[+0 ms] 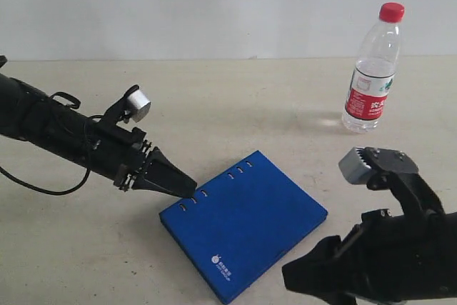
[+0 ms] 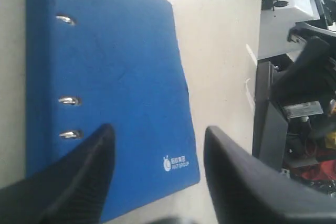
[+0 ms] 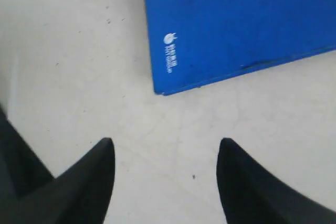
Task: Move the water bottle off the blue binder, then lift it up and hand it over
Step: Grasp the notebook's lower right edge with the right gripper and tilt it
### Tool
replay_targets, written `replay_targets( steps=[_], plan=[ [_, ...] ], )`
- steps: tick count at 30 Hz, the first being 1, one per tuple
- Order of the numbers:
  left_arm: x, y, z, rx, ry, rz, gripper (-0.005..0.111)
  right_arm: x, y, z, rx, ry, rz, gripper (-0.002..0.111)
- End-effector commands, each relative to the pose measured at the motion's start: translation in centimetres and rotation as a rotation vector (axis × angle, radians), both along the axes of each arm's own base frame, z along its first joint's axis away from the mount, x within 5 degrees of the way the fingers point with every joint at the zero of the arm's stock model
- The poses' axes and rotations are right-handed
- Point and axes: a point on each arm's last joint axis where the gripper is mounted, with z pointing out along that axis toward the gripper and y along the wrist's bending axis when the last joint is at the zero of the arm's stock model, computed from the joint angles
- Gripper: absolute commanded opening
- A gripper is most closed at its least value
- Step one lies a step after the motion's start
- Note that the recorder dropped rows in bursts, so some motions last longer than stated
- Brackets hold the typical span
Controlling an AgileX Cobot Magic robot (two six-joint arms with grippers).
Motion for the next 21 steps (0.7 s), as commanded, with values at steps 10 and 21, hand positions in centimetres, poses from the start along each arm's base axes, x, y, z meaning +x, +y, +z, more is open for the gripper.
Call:
replay_targets(
  steps=[10, 21],
  plan=[
    [1.0, 0.4, -0.7, 0.128, -0.040, 0.125, 0.048, 2.2, 1.0, -3.3, -0.017, 0.270, -0.198, 0.052],
    [0.4, 0.1, 0.0, 0.049, 0.007, 0.067, 0.048, 5.0, 2.8, -5.9, 0.021, 0.335, -0.235, 0.052]
  ],
)
